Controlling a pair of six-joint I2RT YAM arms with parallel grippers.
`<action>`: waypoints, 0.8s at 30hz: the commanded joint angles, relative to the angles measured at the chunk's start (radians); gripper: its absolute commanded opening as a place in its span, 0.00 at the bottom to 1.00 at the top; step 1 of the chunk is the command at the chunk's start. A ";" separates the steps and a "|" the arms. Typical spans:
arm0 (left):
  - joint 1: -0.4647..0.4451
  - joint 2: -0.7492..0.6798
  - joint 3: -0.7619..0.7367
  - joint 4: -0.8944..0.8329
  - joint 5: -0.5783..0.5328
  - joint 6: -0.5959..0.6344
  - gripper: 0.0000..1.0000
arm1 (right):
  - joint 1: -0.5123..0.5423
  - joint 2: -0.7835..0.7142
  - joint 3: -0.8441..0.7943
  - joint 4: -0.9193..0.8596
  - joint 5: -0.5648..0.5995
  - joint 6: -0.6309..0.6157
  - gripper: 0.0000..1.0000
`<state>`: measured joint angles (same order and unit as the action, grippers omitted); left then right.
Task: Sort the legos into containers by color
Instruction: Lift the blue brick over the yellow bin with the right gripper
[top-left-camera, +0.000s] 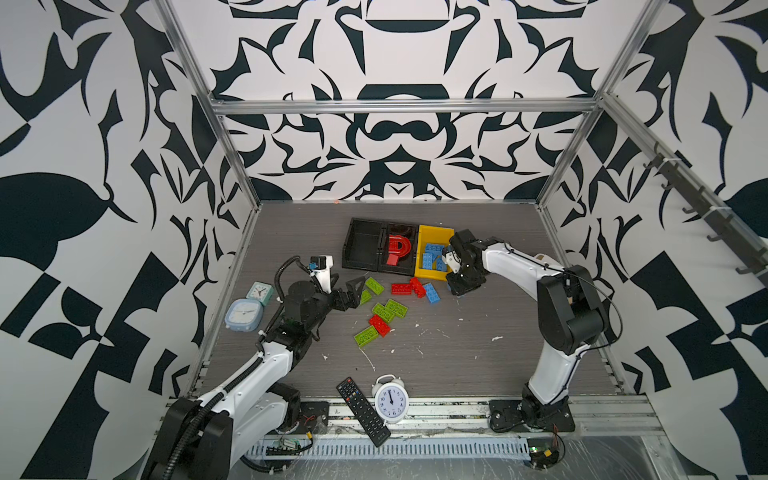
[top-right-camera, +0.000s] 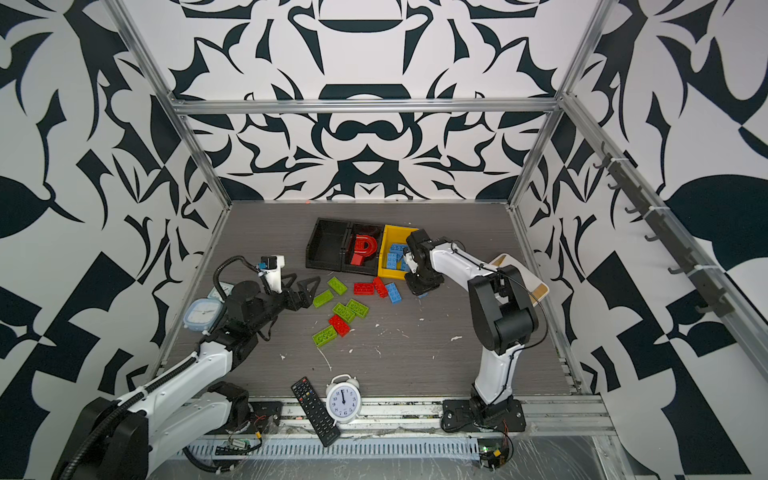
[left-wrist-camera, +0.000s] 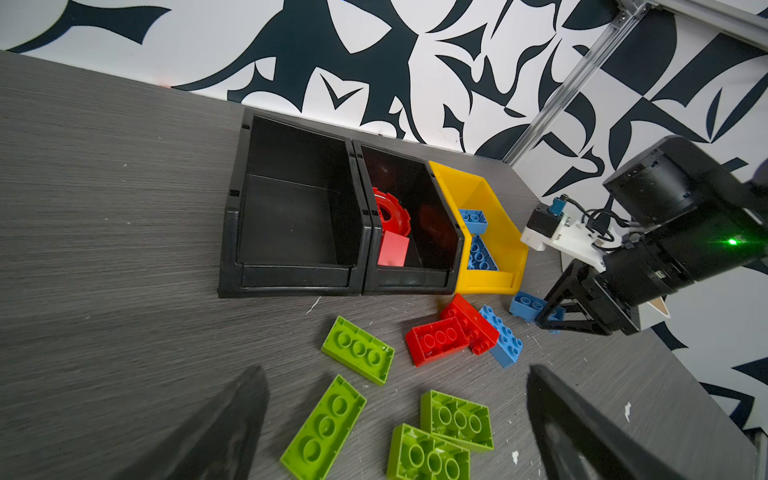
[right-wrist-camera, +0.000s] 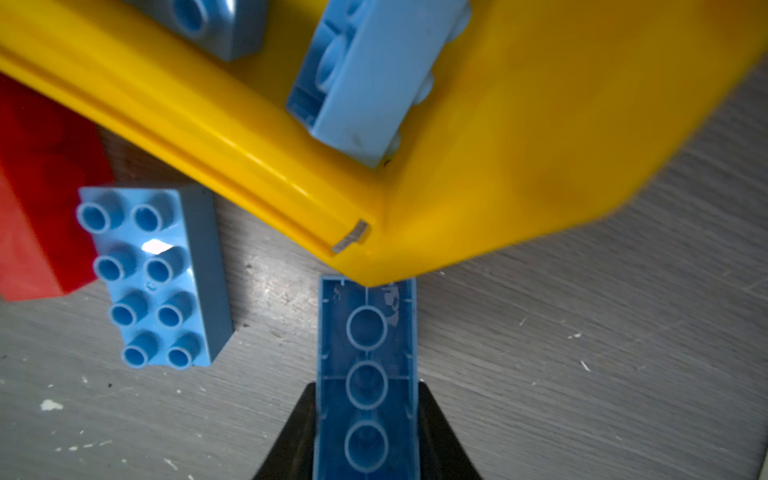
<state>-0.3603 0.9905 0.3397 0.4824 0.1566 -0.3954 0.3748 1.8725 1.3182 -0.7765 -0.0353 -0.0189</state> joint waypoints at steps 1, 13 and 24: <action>-0.002 -0.005 0.002 -0.003 -0.003 0.001 1.00 | 0.007 0.049 0.087 -0.123 -0.010 -0.007 0.25; -0.001 -0.015 0.001 -0.008 -0.010 0.006 1.00 | 0.016 0.041 0.159 -0.309 -0.063 -0.028 0.26; -0.002 -0.021 0.001 -0.008 -0.008 0.003 1.00 | 0.016 -0.128 0.086 -0.290 -0.200 0.017 0.25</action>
<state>-0.3603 0.9863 0.3397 0.4820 0.1532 -0.3950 0.3878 1.8290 1.4166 -1.0489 -0.1787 -0.0242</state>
